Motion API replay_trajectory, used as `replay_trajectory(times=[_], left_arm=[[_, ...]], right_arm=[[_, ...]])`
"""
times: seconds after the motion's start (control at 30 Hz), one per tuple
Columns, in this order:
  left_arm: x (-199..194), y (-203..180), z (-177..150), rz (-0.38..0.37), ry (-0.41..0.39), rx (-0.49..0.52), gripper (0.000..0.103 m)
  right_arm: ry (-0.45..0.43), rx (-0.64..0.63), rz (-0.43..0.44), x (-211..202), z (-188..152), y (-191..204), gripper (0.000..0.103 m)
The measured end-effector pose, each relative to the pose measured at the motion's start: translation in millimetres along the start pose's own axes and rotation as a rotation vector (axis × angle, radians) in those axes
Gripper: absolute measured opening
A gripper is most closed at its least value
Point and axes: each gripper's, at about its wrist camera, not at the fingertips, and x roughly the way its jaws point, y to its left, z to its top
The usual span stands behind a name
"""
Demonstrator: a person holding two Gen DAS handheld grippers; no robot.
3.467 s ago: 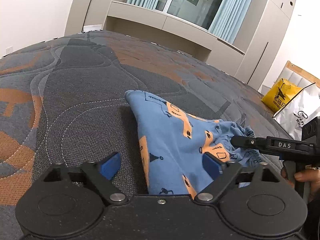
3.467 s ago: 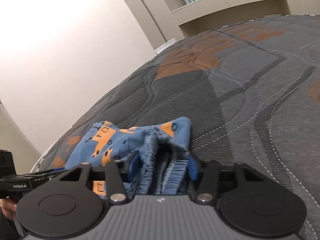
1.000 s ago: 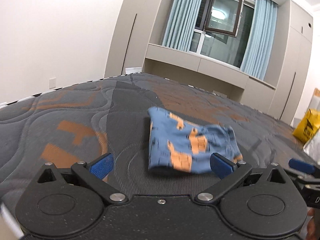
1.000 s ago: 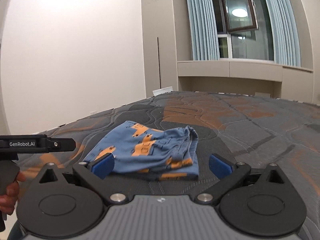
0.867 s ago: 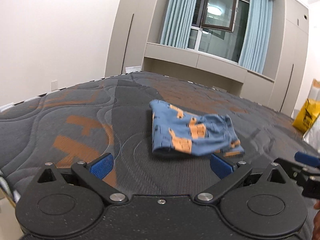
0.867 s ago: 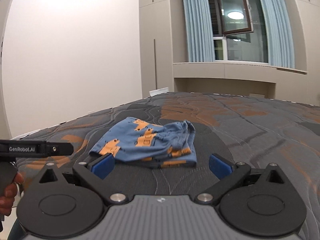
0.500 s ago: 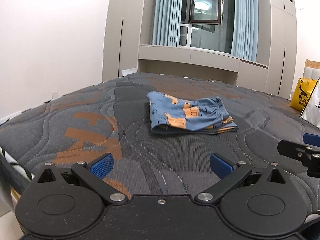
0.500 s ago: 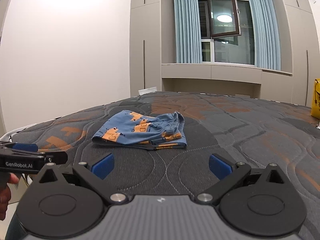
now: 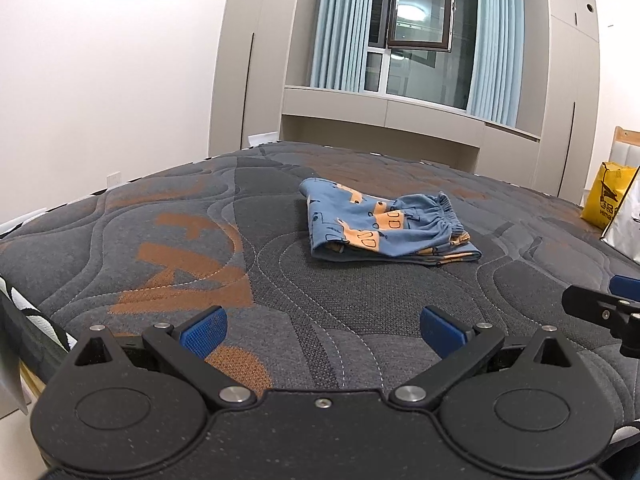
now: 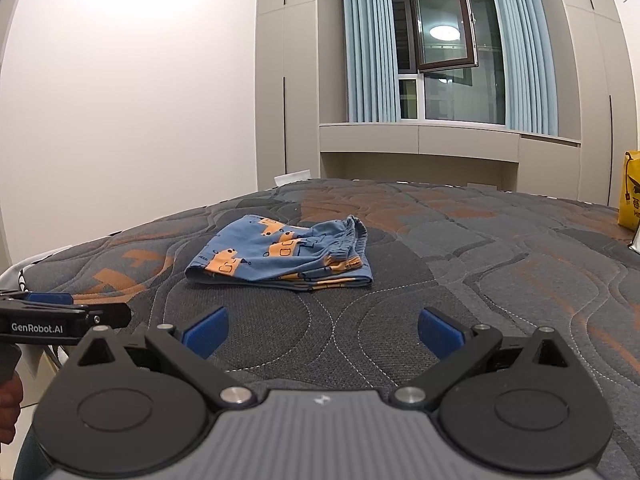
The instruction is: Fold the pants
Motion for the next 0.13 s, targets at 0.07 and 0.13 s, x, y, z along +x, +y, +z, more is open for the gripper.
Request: replay_trajectory(times=[0.07, 0.13], left_arm=[[0.7, -0.7, 0.2, 0.003, -0.002, 0.004, 0.102], [1.0, -0.9, 0.5, 0.003, -0.001, 0.003, 0.102]], right_arm=[[0.004, 0.000, 0.003, 0.5, -0.8, -0.6, 0.103], [0.008, 0.002, 0.006, 1.4, -1.1, -1.5, 0.103]])
